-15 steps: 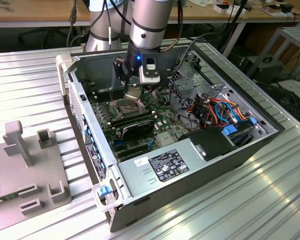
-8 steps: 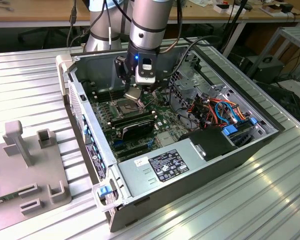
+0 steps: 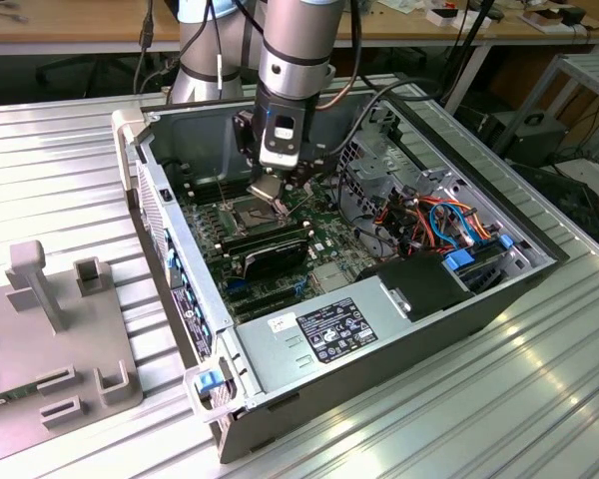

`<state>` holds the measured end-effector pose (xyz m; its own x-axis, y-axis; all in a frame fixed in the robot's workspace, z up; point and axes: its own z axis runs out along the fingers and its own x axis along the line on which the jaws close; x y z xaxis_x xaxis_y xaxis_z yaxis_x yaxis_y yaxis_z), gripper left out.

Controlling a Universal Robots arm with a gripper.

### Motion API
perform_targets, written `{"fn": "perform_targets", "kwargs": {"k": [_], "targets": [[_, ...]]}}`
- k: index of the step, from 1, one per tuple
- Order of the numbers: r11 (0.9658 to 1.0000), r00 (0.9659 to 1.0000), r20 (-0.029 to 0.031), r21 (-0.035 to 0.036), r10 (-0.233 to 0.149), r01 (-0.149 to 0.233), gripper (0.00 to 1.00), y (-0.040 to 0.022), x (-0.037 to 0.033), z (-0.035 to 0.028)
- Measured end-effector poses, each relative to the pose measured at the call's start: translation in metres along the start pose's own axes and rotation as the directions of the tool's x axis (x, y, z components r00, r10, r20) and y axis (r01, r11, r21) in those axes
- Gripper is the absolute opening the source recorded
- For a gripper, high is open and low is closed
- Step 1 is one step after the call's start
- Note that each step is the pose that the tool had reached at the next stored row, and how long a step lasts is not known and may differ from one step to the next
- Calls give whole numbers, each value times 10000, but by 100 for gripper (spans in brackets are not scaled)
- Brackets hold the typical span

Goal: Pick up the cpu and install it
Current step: 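Place the cpu into insertion slot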

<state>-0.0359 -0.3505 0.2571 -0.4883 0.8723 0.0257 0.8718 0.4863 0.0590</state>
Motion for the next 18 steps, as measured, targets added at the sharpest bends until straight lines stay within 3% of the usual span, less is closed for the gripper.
{"fn": "perform_targets", "kwargs": {"k": [4,9,10,12,13,15,17,18], "targets": [[9970,9970,45,-22,778,-778,54,0,0,6],[9849,9849,99,-54,1731,-1730,54,-1,0,16],[9779,9779,118,-67,2089,-2088,54,-1,0,20],[9698,9697,137,-80,2440,-2439,54,-1,-1,24],[9614,9613,152,-94,2750,-2749,54,-2,-1,28],[9509,9507,171,-109,3095,-3094,54,-2,-1,33],[9351,9349,193,-129,3544,-3542,54,-2,-1,40],[9298,9296,201,-136,3680,-3678,54,-2,-1,41]]}}
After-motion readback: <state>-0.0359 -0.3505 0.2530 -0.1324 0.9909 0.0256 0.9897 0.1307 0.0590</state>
